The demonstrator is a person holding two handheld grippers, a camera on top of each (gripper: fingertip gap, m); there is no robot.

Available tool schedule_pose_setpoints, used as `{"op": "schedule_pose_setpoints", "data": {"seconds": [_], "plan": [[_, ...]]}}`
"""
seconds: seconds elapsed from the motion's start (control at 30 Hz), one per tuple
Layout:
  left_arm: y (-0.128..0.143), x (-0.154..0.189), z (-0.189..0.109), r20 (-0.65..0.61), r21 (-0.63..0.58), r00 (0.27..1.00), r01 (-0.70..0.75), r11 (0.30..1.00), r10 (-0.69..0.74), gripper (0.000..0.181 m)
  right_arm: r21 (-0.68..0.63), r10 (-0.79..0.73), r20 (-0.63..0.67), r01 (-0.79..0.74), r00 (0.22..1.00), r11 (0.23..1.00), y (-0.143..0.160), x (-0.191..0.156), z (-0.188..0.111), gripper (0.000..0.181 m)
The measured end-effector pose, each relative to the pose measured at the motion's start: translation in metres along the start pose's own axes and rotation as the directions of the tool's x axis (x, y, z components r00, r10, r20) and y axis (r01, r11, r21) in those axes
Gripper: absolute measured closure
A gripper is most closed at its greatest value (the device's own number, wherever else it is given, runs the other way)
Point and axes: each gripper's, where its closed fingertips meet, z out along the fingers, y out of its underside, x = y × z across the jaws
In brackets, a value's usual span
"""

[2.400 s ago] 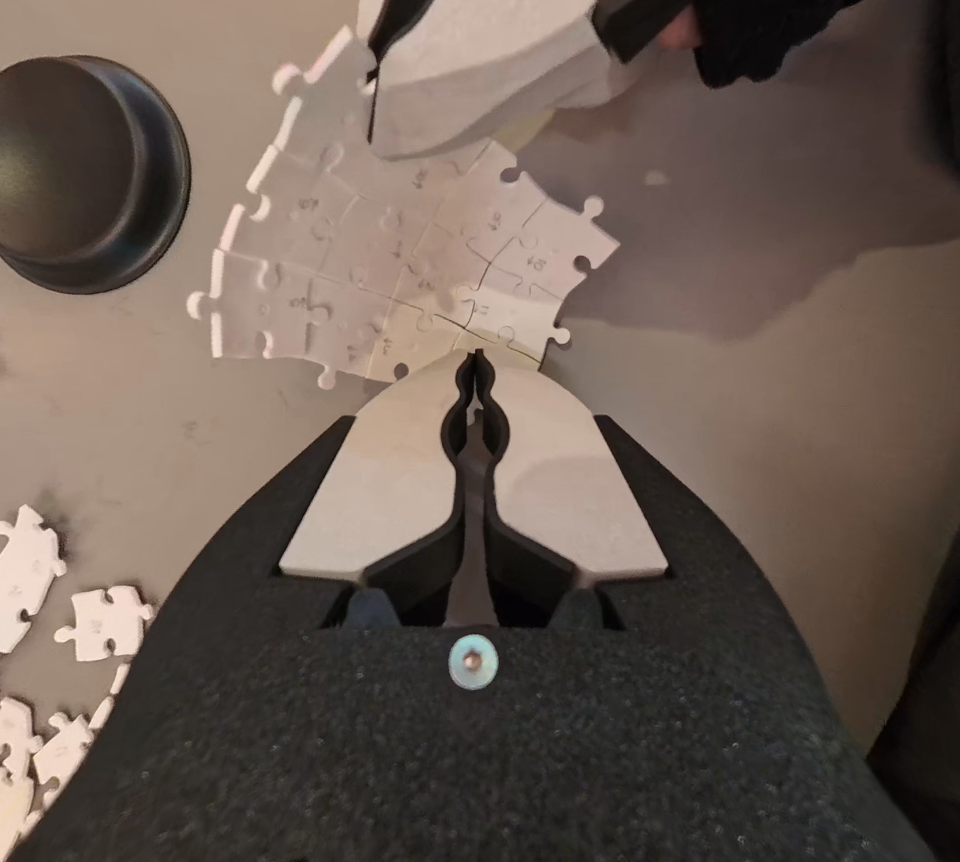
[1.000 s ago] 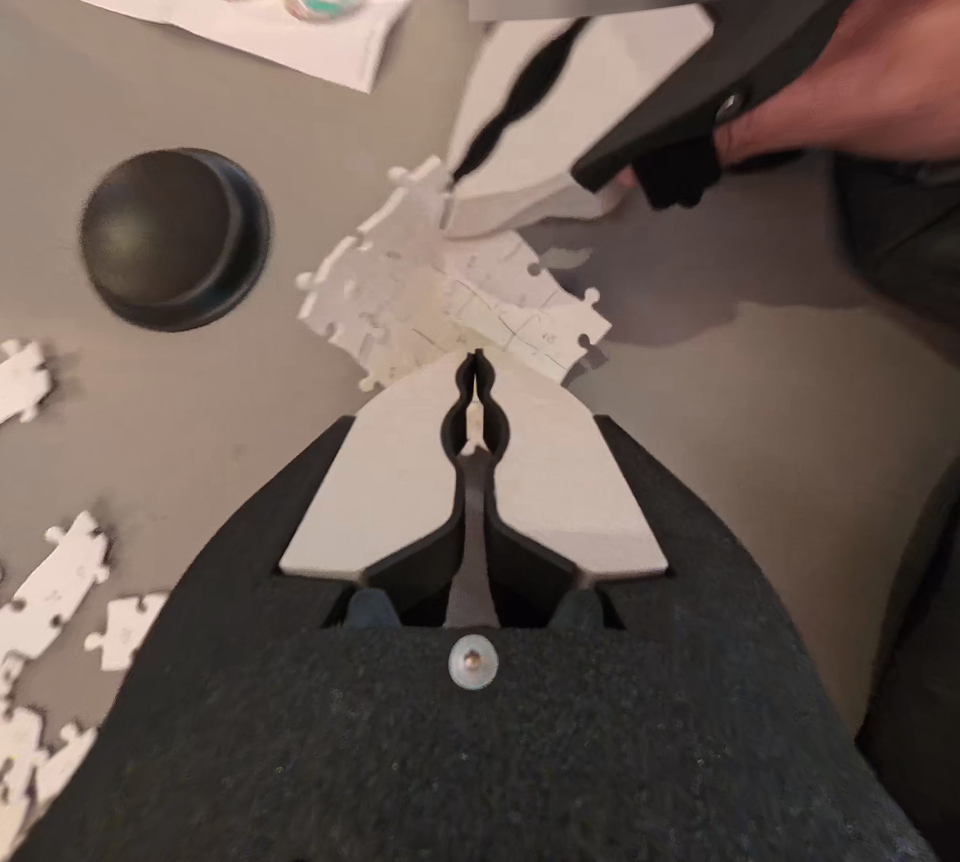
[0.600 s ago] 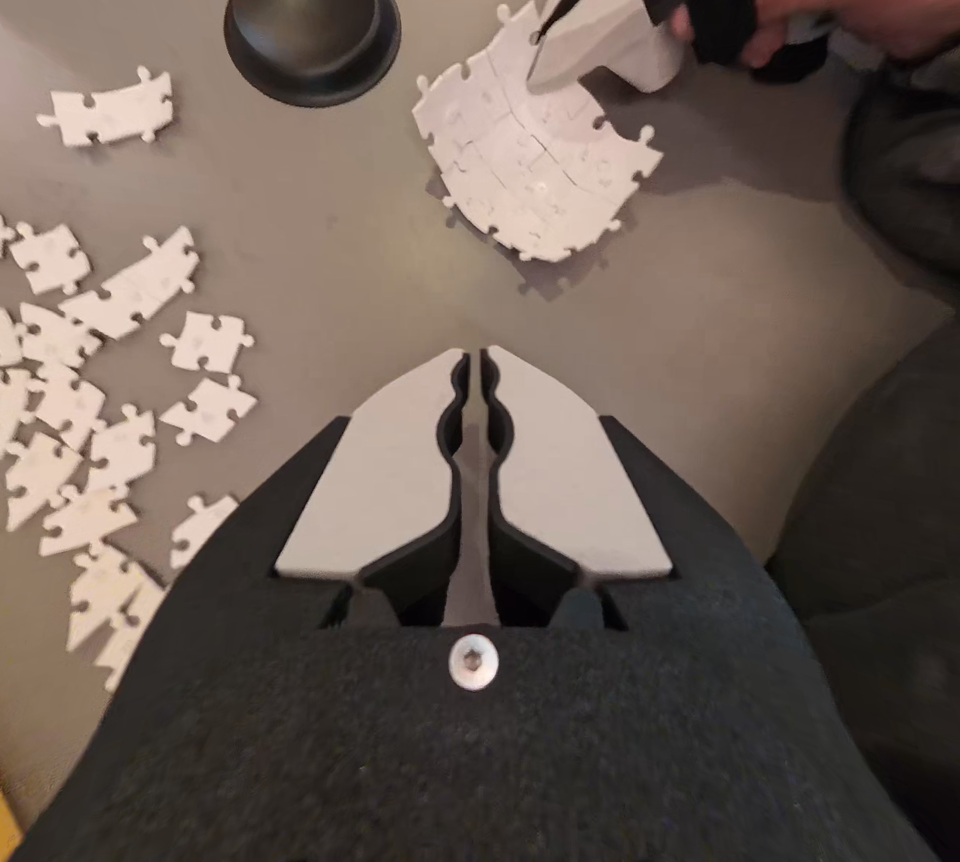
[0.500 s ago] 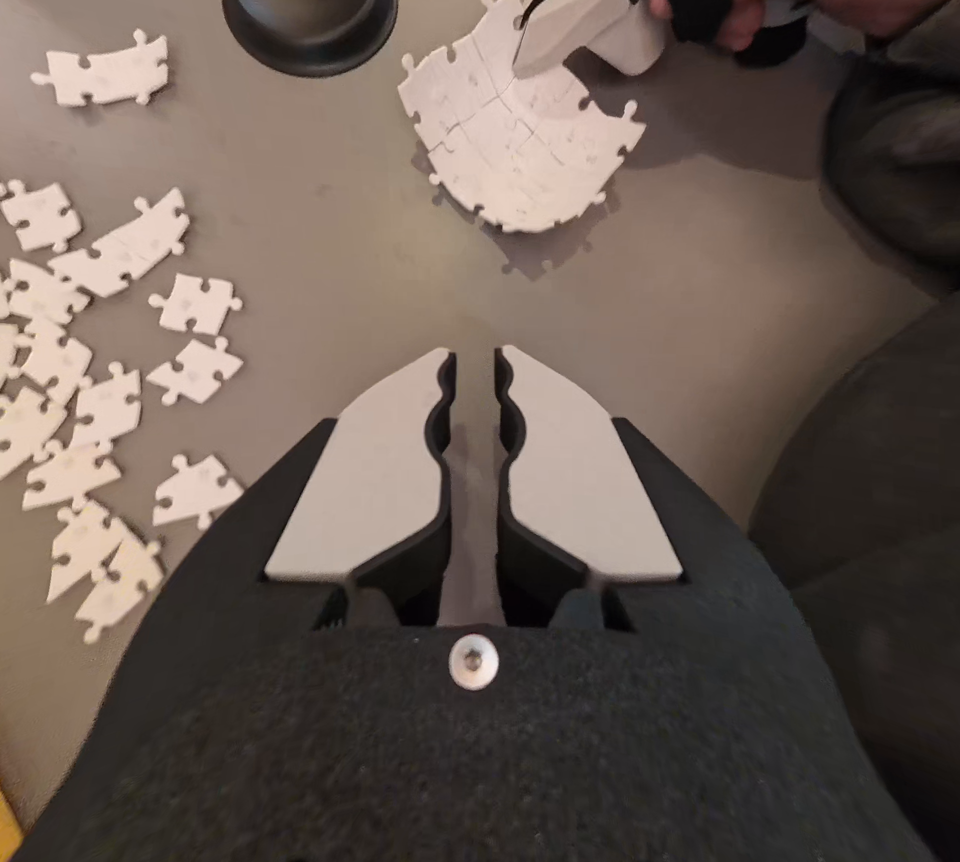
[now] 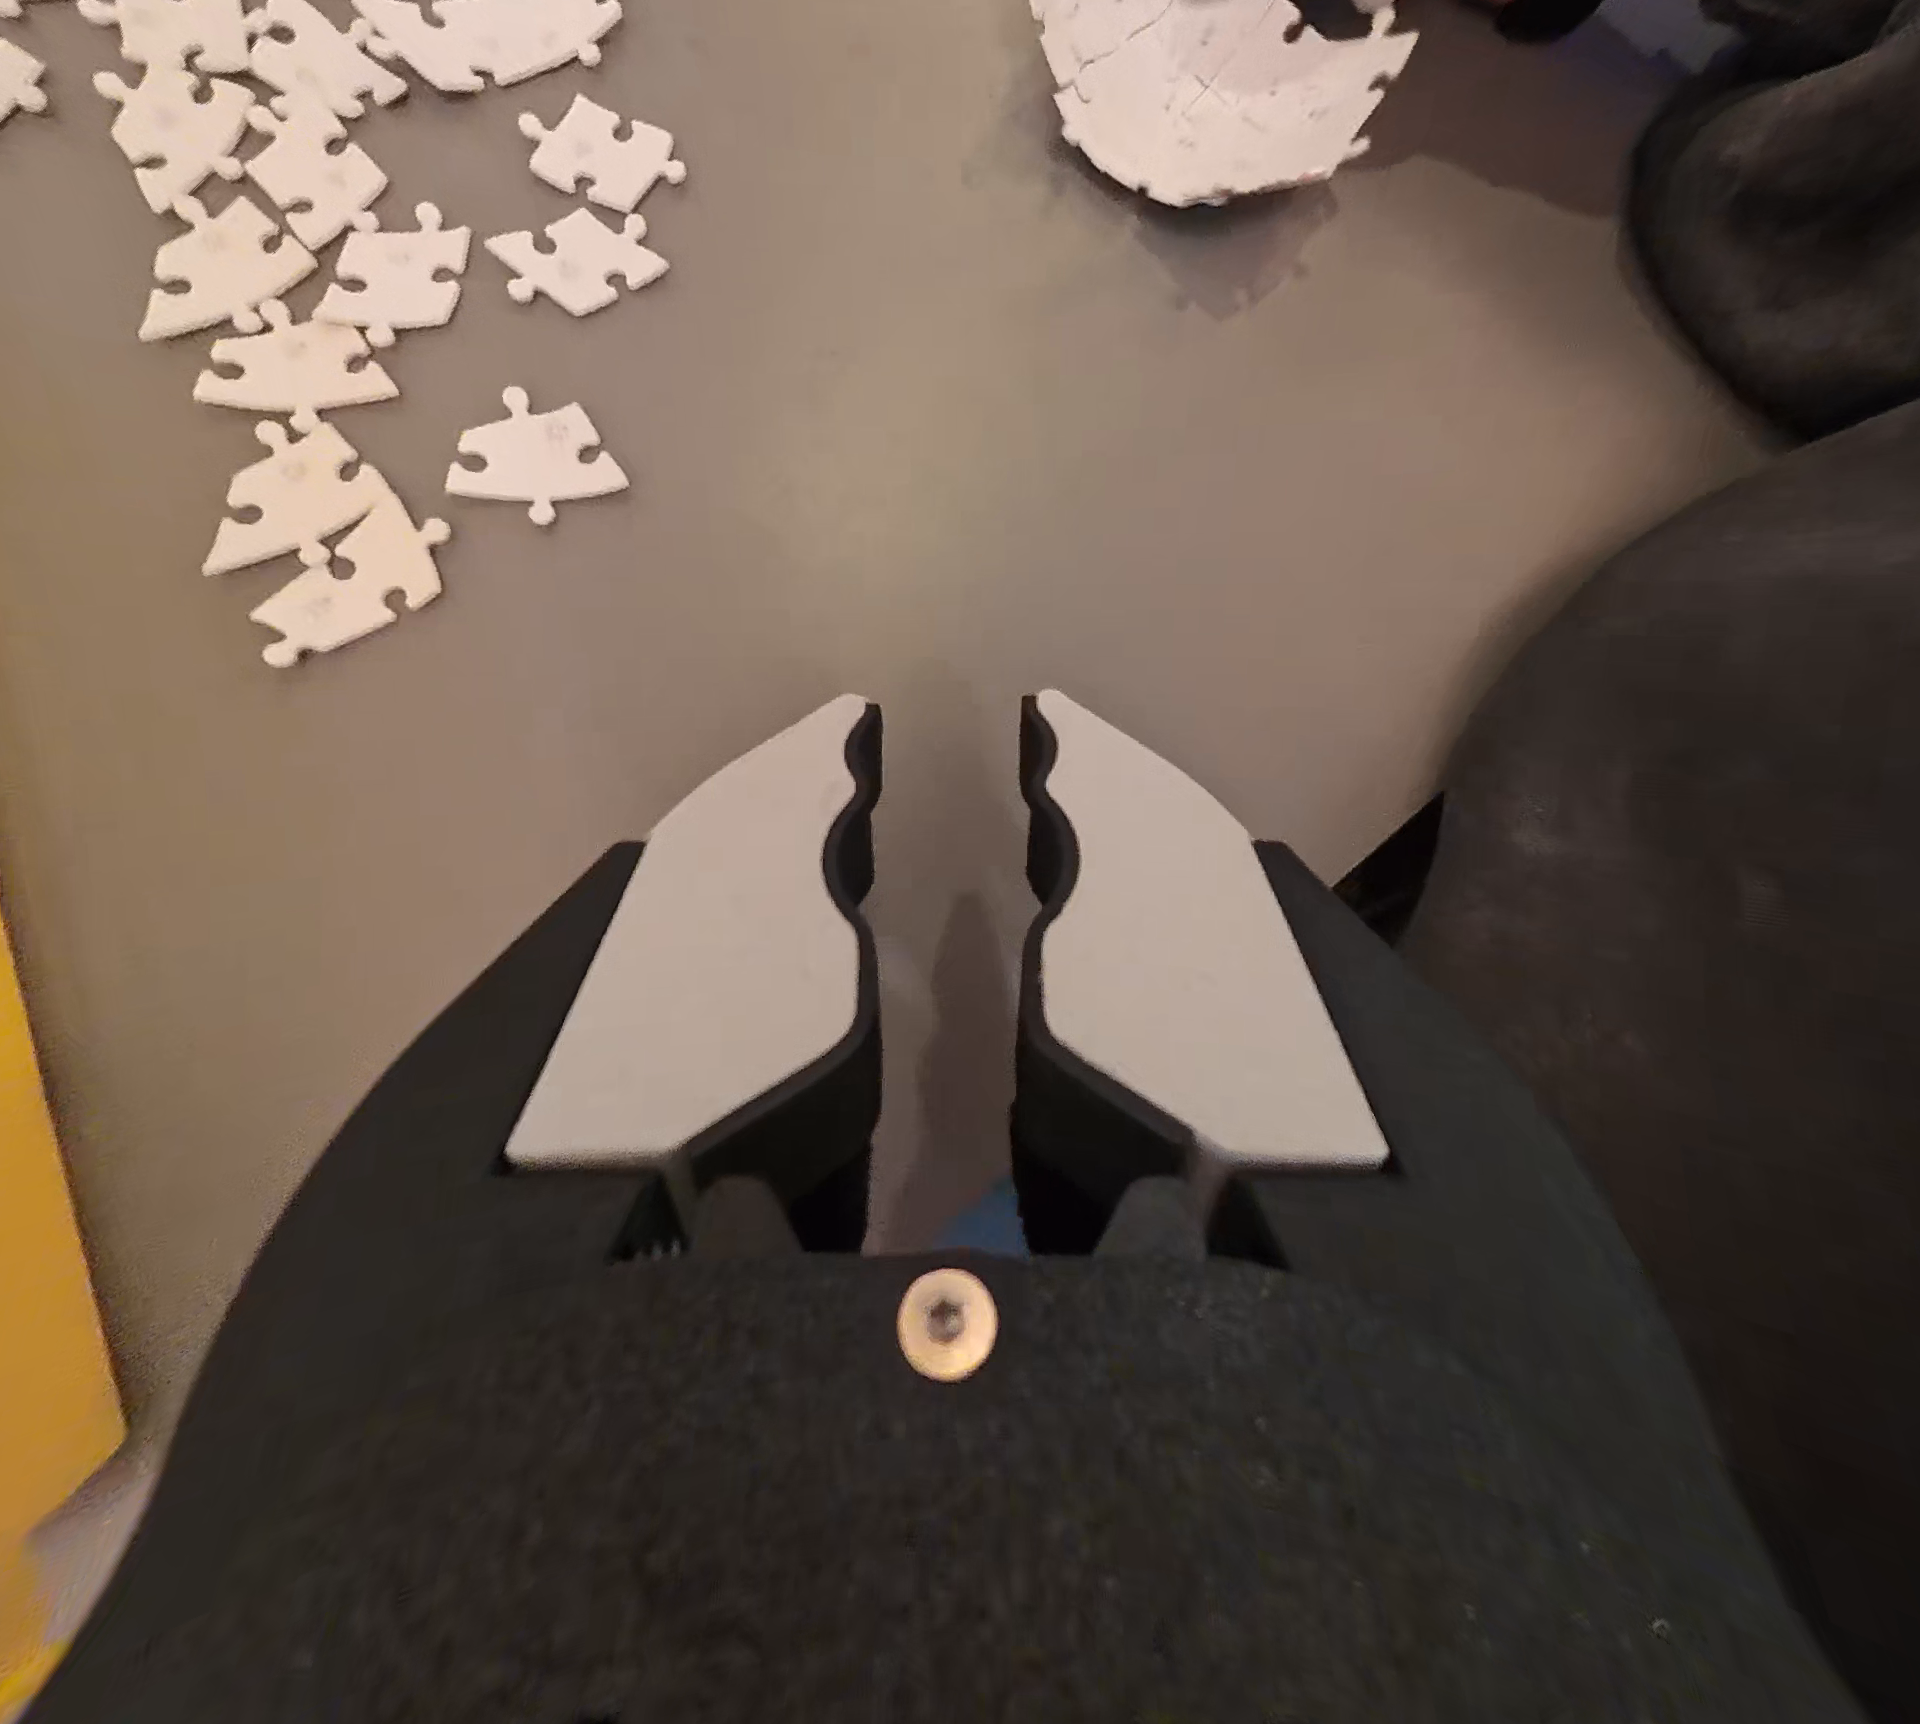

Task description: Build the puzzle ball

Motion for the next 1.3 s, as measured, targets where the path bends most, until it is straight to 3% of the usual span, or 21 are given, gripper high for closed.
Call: {"op": "schedule_pose_setpoints", "data": {"seconds": [0.37,0.5,0.63,0.7,0.83,1.07,1.17,1.3], "plan": [[-0.007,0.016,0.033,-0.026,-0.055,0.996,-0.088,0.995,0.087,0.157,0.107,-0.085,-0.135,0.1,0.987,0.989,-0.019,-0.006,-0.033,0.159],[-0.022,0.037,0.056,-0.085,-0.059,0.985,-0.157,0.986,0.152,0.157,0.109,-0.13,-0.102,0.141,0.986,0.984,-0.015,-0.047,-0.041,0.166],[-0.041,0.047,0.073,-0.097,-0.06,0.972,-0.22,0.974,0.214,0.157,0.042,-0.199,-0.086,0.203,0.976,0.978,0.003,-0.09,-0.011,0.172],[-0.049,0.052,0.079,-0.117,-0.052,0.968,-0.229,0.972,0.222,0.157,-0.023,-0.227,-0.151,0.226,0.962,0.974,0.015,-0.088,0.002,0.172],[-0.058,0.059,0.085,-0.138,-0.038,0.962,-0.244,0.969,0.236,0.156,-0.064,-0.203,-0.164,0.195,0.965,0.979,0.03,-0.084,0.005,0.169],[-0.06,0.07,0.1,-0.183,-0.032,0.951,-0.258,0.966,0.248,0.156,0.005,-0.293,-0.242,0.303,0.925,0.953,0.023,-0.085,-0.013,0.161],[-0.06,0.072,0.107,-0.198,-0.032,0.946,-0.268,0.963,0.257,0.156,0.023,-0.393,-0.278,0.415,0.877,0.91,0.018,-0.088,-0.013,0.159],[-0.057,0.071,0.113,-0.199,-0.039,0.941,-0.287,0.957,0.274,0.157,-0.137,-0.561,-0.299,0.547,0.772,0.826,0.025,-0.076,-0.01,0.156]]}}
